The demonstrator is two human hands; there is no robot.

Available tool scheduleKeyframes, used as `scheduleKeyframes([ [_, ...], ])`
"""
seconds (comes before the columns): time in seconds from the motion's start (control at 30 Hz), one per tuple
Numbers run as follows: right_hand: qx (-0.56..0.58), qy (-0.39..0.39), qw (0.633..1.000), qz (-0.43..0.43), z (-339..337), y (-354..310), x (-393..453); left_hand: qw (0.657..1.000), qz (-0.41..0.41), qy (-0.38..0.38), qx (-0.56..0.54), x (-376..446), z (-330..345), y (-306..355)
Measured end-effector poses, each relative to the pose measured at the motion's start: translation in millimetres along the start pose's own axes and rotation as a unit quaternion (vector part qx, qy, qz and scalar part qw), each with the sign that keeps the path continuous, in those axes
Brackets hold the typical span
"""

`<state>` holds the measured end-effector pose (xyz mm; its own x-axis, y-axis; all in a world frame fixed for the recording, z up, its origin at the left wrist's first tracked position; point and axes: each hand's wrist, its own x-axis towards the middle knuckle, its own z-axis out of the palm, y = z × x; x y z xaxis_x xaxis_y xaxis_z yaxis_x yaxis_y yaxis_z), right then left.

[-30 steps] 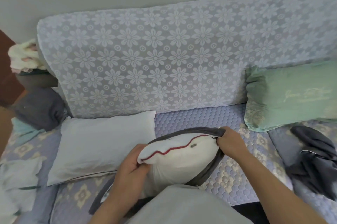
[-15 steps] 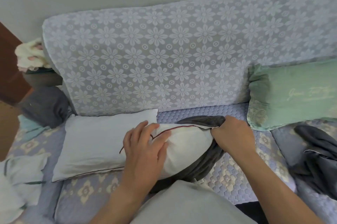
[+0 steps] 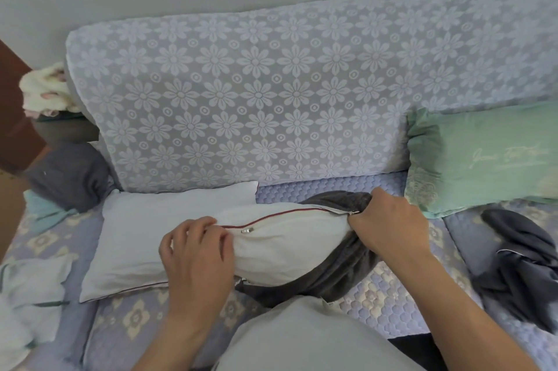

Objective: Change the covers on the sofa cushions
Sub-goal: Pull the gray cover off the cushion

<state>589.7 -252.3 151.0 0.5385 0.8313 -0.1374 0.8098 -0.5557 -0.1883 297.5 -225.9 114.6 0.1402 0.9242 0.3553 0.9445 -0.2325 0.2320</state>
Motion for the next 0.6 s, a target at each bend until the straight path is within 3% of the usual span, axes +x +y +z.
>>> scheduleKeyframes([
  [0.1,-0.01,-0.011,1.0,-0.016,2.1,-9.3,-2.3,0.993,0.067,0.005,-0.098,5.7,-0.9,16.9],
  [0.2,-0.023,-0.014,0.998,-0.052,5.5,-25.3,-7.7,0.967,0.219,-0.108,-0.073,7.9,14.3,61.6],
  [0.27,-0.021,-0.013,0.997,-0.072,9.2,-32.2,-10.5,0.964,0.234,-0.125,-0.003,6.7,33.8,80.4],
  [0.37,-0.009,-0.023,0.996,-0.085,14.0,-31.1,-9.4,0.966,0.237,-0.083,0.056,4.5,55.7,78.8],
  [0.47,0.008,-0.044,0.994,-0.095,17.9,-30.6,-8.7,0.967,0.241,-0.059,0.059,1.5,69.6,66.9],
  [0.6,0.037,-0.079,0.992,-0.086,30.1,-26.5,-6.3,0.945,0.307,-0.096,0.052,-2.3,78.9,59.5],
])
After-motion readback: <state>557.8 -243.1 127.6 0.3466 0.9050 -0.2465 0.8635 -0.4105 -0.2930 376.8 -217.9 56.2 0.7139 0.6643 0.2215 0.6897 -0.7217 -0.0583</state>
